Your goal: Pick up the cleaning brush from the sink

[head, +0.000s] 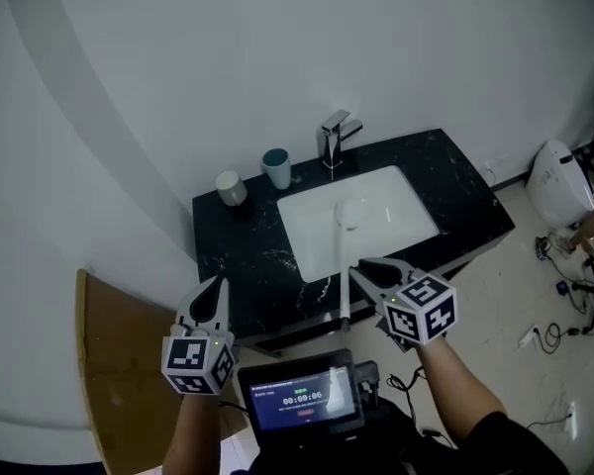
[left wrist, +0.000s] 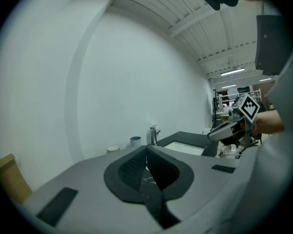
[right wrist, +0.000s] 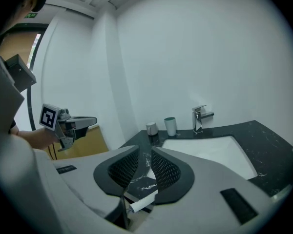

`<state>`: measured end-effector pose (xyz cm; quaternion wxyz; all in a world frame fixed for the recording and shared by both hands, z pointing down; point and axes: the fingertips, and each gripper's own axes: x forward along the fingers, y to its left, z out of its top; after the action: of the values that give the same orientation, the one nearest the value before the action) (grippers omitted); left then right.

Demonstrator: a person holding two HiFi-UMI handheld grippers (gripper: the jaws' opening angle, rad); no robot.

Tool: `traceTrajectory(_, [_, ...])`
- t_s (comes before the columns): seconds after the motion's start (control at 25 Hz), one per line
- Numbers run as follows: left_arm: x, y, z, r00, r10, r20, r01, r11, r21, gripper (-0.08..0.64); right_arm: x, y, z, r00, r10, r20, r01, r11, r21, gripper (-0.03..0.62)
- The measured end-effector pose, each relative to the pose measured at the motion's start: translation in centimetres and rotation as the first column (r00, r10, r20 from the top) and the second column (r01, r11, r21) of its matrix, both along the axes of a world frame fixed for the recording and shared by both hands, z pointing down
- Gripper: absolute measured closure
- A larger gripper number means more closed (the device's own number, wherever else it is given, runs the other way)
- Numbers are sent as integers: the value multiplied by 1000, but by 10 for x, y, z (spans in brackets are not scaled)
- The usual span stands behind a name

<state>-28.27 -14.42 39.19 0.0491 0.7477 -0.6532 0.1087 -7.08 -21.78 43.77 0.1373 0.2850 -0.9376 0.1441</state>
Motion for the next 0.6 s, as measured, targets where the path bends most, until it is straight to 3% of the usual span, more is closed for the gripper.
traceTrajectory(0.16, [-33,-26,13,994,113,-10,-113,993,-23,556,-29,-27,11,993,63,-104,-64,998,-5,518])
traceTrajectory(0.32, [-62,-48,21,966,247,73,-244,969,-45,556,-67,-41,33,967,33,-252,-50,997,-58,518])
traceTrajectory(0.4, [-80,-64,27,960,258,110,-253,966,-61,555,-79,-52,49,931,-13,-364,-16,997,-76,518])
traceTrajectory(0.48, [-86,-72,35,957,283,66,-278,957,-82,557,-80,-60,64,888,-30,-459,-8,997,-81,518])
traceTrajectory(0.6, [-77,-78,39,930,367,20,-364,927,-85,556,-74,-70,75,820,-44,-571,16,998,-55,518])
